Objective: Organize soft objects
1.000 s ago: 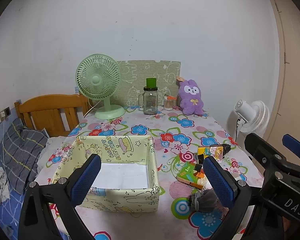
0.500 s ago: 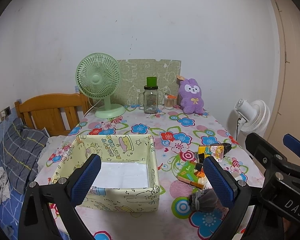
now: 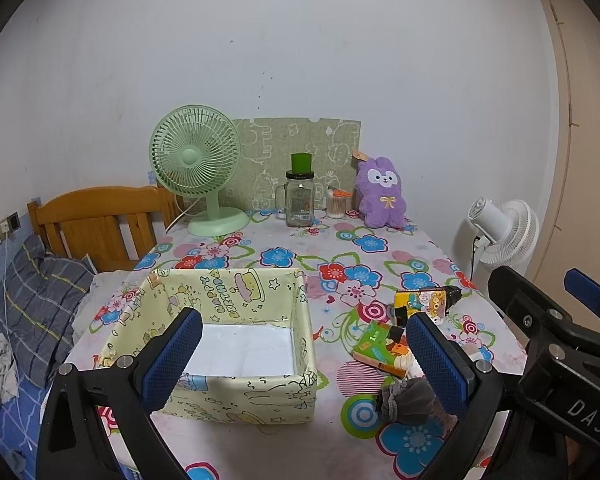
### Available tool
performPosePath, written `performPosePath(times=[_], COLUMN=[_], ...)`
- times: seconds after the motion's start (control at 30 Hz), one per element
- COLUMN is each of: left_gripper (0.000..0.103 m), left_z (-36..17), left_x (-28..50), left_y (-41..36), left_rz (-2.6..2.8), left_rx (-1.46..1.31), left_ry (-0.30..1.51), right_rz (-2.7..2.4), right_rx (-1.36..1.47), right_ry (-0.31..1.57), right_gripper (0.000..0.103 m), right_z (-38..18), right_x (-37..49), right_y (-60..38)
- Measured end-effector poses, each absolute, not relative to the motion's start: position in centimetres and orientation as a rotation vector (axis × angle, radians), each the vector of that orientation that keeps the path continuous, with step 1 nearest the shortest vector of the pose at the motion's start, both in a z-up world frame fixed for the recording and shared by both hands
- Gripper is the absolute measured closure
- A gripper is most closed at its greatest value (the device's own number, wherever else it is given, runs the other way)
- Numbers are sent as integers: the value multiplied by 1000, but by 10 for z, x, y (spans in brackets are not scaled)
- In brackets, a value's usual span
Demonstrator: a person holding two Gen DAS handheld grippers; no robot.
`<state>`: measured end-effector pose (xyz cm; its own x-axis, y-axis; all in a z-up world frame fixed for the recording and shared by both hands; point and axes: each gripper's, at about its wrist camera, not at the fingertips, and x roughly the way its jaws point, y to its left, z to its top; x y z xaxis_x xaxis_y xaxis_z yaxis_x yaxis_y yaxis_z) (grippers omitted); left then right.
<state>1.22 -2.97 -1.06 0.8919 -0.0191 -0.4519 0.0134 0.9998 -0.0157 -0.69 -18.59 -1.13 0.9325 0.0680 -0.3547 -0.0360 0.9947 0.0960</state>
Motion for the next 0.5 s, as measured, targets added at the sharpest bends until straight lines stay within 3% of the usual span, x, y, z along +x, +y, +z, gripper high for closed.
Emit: performPosePath(times=[0.5], left_gripper=[1], left_z=[-10], left_x=[14], left_y=[-30], left_rz=[-20], left_rx=[-14], left_ry=[483], right_rz=[52], right_rx=[84], right_ry=[367], right_gripper=[0], right_z=[-12], right_x=[-6], right_y=[-186])
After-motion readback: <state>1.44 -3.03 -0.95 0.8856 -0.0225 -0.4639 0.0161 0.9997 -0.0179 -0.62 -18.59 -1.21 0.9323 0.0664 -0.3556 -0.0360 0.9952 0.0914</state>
